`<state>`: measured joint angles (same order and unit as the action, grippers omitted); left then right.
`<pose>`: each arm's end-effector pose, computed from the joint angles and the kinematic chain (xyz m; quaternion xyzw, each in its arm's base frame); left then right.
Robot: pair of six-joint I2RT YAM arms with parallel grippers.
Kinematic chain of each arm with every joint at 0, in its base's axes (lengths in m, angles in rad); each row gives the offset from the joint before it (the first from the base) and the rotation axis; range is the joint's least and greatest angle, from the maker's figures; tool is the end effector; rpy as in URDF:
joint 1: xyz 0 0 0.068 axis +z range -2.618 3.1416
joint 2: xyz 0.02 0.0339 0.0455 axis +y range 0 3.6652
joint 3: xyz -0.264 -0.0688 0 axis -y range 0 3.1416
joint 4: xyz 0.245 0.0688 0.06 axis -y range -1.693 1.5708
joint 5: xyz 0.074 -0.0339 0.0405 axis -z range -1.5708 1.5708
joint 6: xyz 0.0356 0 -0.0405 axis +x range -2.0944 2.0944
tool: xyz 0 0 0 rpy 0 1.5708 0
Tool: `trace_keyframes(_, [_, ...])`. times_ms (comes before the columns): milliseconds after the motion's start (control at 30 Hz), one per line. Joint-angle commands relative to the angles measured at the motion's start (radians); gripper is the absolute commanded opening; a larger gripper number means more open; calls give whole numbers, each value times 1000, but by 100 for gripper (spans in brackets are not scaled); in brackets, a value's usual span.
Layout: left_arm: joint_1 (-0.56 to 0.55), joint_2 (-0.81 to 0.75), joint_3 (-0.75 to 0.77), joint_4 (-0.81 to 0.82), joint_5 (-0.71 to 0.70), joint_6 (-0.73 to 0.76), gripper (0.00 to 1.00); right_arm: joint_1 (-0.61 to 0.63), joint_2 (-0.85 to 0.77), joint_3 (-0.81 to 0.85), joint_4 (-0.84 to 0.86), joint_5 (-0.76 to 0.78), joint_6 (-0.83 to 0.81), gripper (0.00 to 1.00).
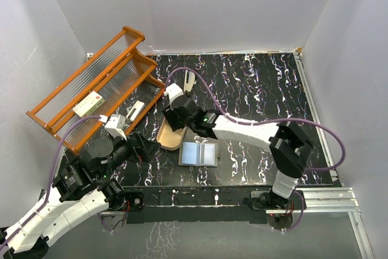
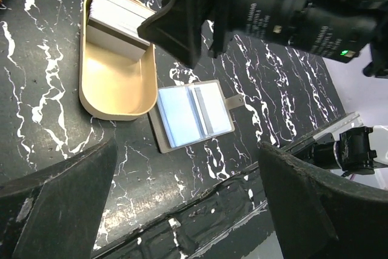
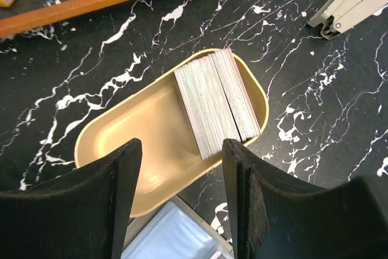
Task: Put the credit cards into the card holder
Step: Pick up the credit card from the storage box.
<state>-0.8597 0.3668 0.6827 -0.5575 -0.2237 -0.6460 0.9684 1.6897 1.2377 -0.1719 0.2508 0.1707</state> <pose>0.0669 -0.0656 0.3153 0.0150 0.7851 -0.3549 0.5073 0.2260 0.3130 0.2592 -0.2904 0.8359 0.1502 0.4410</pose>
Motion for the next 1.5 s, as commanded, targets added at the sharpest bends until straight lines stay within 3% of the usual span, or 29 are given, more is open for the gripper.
trace_keyframes(0, [-1,-15,46,-53,-42,41,99,9,90,108,-18,91,-75,55])
trace_keyframes(233, [-2,-47,97,-138,-125,81,99,17,216,229,-84,125,-133,56])
trace_keyframes(700, [-2,-233,57,-134,-204,51,99,34,361,359,-167,195,-197,59])
trace_keyframes(1033, [-2,-209,56,-134,-199,55,99,38,364,355,-172,281,-188,46])
trace_keyframes(1467, [-2,-210,53,-137,-206,49,99,38,334,354,-161,267,-186,31])
